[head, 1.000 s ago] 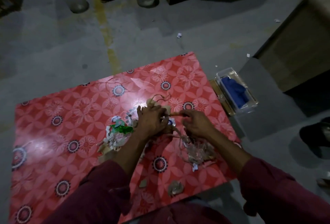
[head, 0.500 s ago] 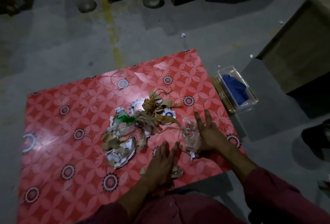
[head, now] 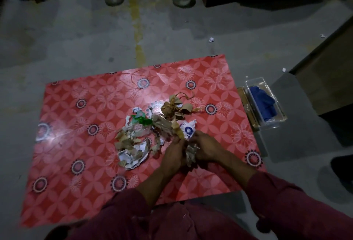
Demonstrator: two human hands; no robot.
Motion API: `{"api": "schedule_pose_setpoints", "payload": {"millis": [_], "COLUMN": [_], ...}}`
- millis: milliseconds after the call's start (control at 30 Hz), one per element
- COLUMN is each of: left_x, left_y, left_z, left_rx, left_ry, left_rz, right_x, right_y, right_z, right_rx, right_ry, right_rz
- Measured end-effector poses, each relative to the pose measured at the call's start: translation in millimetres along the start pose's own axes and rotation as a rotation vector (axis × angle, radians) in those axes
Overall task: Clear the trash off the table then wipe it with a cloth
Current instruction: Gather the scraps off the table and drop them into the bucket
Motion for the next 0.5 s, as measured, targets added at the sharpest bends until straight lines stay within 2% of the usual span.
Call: {"api": "schedule_pose_setpoints", "payload": {"millis": [133,233,300,433,500], "left_x": [-1,-3,2,25,43], "left_y": [7,30,50,79,93], "left_z": [-19,-39,-54,-82,-105], "left_rx": [-0.130,-0.297,-0.410,-0.386,-0.437], "left_ry": [0.111,0.144,0.167,0.208,0.279], "left_rz": [-0.115,-0.133,-0.168,-0.602,-0.826], "right_x": [9,27,50,108,139], "right_y": [-3,10,24,35,27], "right_z": [-21,-29,-29,-15,-2], "right_rx": [-0.142,-0.260,-0.281,-0.280,-0.251], "right_ry": [0.035,0.102,0.142,0.237,0.265], "right_rz": [0.191,0.360,0.445,0.540,0.536]}}
Point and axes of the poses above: each hand's wrist, its own z-axis towards the middle knuckle, its own y-axis out of the back of the hand, x = y × z, the point moved 5 cm from there along z, towards the middle knuckle, and after that the axes turned 8 degrees about x, right-handed, at the moved point
